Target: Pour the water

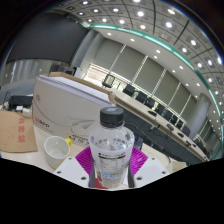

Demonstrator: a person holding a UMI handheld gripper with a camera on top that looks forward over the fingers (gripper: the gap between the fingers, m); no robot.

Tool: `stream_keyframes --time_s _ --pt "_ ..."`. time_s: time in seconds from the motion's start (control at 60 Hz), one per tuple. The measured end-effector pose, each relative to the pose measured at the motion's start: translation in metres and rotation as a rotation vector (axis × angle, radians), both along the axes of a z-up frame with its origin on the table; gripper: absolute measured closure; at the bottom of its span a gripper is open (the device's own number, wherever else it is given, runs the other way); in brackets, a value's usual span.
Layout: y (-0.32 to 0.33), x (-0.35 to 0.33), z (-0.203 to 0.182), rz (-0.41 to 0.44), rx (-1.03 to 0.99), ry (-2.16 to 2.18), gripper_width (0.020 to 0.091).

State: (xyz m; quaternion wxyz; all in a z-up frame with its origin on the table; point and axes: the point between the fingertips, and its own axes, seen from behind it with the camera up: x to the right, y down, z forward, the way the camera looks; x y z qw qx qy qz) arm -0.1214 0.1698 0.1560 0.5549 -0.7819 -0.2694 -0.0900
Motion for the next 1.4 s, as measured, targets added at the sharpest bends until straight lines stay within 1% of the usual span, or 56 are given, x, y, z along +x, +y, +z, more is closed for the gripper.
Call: stream_keyframes --time_s 0.117,0.233,0.417,0.45,0.517,0.617,0.7,0.717,0.733,0.767,0.783,0.8,0.817,0.85,0.9,1.0,1.083,1.167,1.3,1.4 --pt "0.0 -0.004 -0.021 0.015 -0.06 0.24 0.0654" --pt "0.0 0.001 -0.045 0.011 -0.099 0.331 0.0655" --pt "-0.002 0.021 -0.083 -0.048 -0.149 0.41 0.0653" --pt "-0.004 0.025 -0.092 -0.062 -0.166 0.426 0.0644" --pt "-0.005 0.028 -0.087 -0.06 -0.14 0.471 0.0629" --pt "-0.009 0.027 -0.086 -0.041 -0.108 0.452 0.0576" --pt "-0.009 0.03 -0.088 -0.068 -0.118 0.46 0.0512" --pt "-0.01 0.031 -0.09 -0.077 -0.128 0.459 0.0487" --pt "-0.011 0.032 -0.092 -0.083 -0.139 0.457 0.0446" --pt "-0.012 0.034 -0.096 -0.096 -0.162 0.452 0.0329" --pt "-0.014 0.035 -0.098 -0.102 -0.175 0.447 0.0258" --pt "-0.015 0.036 -0.099 -0.107 -0.184 0.442 0.0232" --pt "-0.017 0.037 -0.1 -0.11 -0.193 0.437 0.026" --pt "-0.019 0.041 -0.097 -0.121 -0.196 0.428 0.0267" --pt "-0.024 0.045 -0.09 -0.135 -0.196 0.419 0.024" --pt "-0.047 0.051 -0.069 -0.178 -0.218 0.398 0.0244" --pt "-0.073 0.058 -0.047 -0.252 -0.243 0.367 0.0245" --pt "-0.113 0.058 -0.019 -0.328 -0.265 0.366 0.0246" --pt "-0.182 0.037 0.017 -0.393 -0.296 0.39 0.0241" --pt "-0.235 0.021 0.032 -0.422 -0.316 0.386 0.0244"
